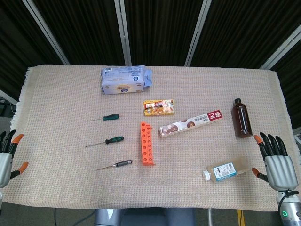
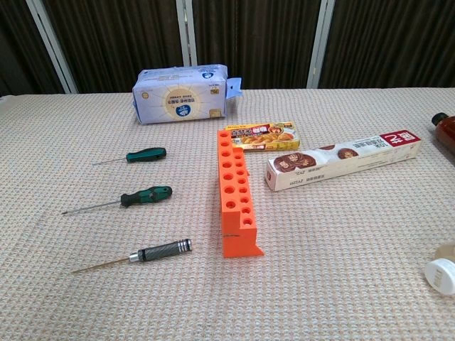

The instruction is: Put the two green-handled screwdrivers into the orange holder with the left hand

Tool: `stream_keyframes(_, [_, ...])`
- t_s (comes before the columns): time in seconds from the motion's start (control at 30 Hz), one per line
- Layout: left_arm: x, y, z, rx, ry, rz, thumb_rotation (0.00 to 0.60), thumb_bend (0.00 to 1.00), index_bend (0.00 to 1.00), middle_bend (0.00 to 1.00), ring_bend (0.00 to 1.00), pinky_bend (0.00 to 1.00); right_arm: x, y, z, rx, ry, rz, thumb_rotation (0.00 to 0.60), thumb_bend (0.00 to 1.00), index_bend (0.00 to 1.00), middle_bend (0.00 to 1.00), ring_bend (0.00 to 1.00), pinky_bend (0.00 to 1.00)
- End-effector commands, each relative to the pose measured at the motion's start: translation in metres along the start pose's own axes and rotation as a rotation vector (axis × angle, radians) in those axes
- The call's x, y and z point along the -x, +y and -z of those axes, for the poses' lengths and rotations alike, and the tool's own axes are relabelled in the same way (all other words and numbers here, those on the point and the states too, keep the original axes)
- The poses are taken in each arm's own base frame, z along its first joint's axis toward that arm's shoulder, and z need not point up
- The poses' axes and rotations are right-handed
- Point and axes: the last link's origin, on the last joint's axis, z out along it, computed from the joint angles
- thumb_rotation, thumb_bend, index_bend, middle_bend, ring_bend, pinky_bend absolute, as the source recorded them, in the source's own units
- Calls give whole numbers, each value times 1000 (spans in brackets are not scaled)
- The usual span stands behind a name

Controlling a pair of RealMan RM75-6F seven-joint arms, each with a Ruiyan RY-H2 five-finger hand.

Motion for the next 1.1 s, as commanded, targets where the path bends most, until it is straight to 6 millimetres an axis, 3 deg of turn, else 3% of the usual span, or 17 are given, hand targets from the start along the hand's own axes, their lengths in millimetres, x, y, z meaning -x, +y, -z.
stream_keyframes(0.03, [0, 0, 0, 9, 7, 17, 600, 184, 156, 55, 1, 0, 1, -1, 0, -4, -6, -3, 600, 0, 74, 37, 0, 0])
stream_keyframes(0.6, [-6, -2, 6, 35, 56, 55, 600, 185, 273, 115, 51, 0, 2, 2, 6, -7, -10, -21, 600, 0, 74, 38, 0, 33])
stream_keyframes(0.8, [-7, -1, 6, 37, 49, 49, 600, 275, 306, 134, 63, 0, 2, 5, 7, 0, -12, -24, 600, 0, 74, 39, 0, 54])
stream_keyframes(1.1, [-7, 5, 2, 44, 16, 51, 600, 271, 358, 142, 67, 0, 3, 6, 7, 2, -11, -26, 600, 0, 74, 40, 0, 56])
